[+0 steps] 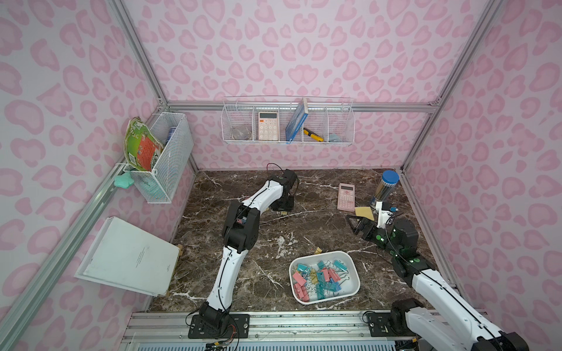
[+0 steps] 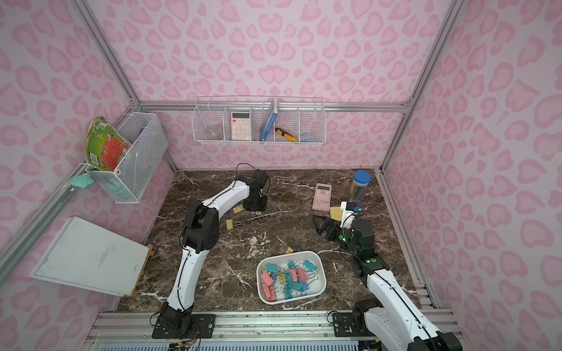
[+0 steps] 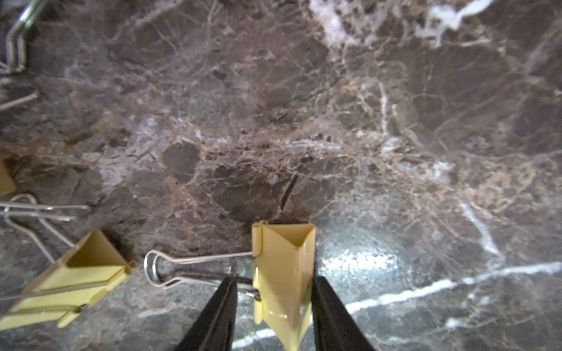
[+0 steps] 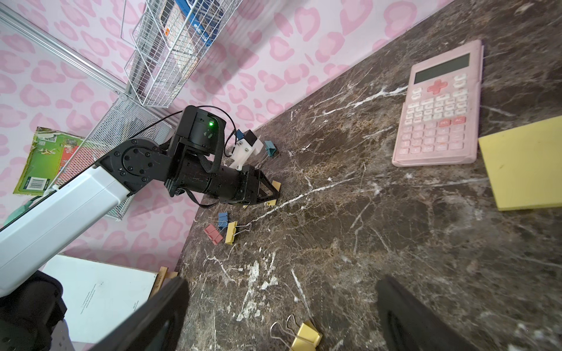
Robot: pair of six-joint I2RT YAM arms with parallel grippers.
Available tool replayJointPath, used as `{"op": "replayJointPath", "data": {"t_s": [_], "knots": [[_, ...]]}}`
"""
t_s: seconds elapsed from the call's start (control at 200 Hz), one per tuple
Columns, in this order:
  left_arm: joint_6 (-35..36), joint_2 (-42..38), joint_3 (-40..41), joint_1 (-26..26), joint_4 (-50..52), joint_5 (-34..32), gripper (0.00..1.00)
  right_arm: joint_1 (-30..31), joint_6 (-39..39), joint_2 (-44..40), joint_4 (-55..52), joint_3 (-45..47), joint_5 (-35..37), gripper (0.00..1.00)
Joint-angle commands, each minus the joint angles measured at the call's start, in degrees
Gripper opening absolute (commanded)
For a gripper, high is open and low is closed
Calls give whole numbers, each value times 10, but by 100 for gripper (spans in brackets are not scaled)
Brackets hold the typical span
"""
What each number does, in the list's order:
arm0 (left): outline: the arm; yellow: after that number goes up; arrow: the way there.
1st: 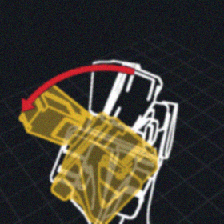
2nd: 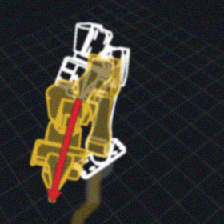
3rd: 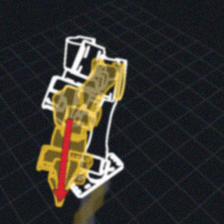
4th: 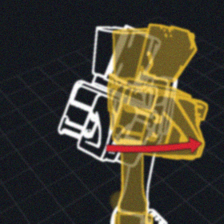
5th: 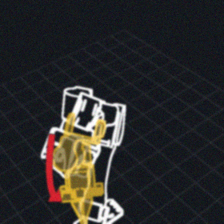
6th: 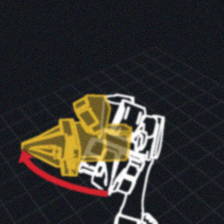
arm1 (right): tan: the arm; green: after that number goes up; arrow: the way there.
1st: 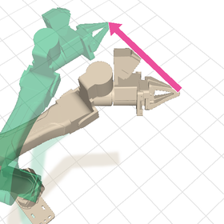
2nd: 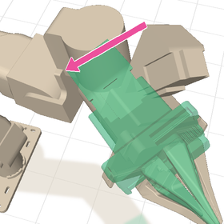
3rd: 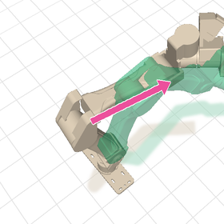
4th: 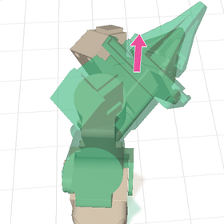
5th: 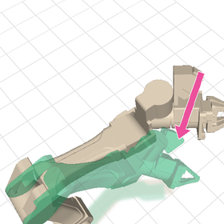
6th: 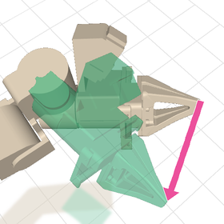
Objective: Put the binder clips in the storage box
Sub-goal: Pick up the binder clip at the center of the board.
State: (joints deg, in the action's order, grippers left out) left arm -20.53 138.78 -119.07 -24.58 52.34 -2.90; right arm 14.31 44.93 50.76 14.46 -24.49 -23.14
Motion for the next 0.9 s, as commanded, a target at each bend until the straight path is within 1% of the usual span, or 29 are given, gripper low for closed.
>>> {"op": "replayJointPath", "data": {"t_s": [0.0, 0.08, 0.27, 0.36, 0.505, 0.56, 0.58, 0.63, 0.67, 0.745, 0.84, 0.895], "knots": [[10, 18, 1, 1, 1, 51, 43, -1, 2, 3, 20, -5, -2, 98], [11, 26, -2, 1, 2, 63, 44, 0, 2, 6, 22, -6, -4, 98], [17, 47, -16, 1, 15, 62, 42, 0, 2, 3, 18, -5, -2, 98], [21, 54, -18, 1, 19, 65, 33, 0, 2, 2, 17, -6, -1, 98], [23, 54, -18, 0, 21, 64, 32, 0, 3, 7, 21, -7, -2, 98], [23, 54, -18, 1, 22, 62, 34, 0, 4, 9, 22, -7, -4, 98], [23, 54, -19, 1, 23, 61, 38, 0, 4, 9, 23, -7, -5, 98], [23, 56, -22, 1, 25, 58, 50, 0, 5, 9, 23, -9, -5, 98], [23, 58, -24, 1, 27, 53, 53, 0, 4, 8, 22, -9, -5, 98], [25, 66, -34, 1, 33, 43, 53, 0, 3, 6, 18, -12, -4, 98], [29, 77, -44, 1, 36, 48, 53, -1, 0, 1, 10, -13, -1, 98], [30, 80, -46, 1, 36, 55, 43, -1, -2, -2, 8, -13, 1, 98]]}}
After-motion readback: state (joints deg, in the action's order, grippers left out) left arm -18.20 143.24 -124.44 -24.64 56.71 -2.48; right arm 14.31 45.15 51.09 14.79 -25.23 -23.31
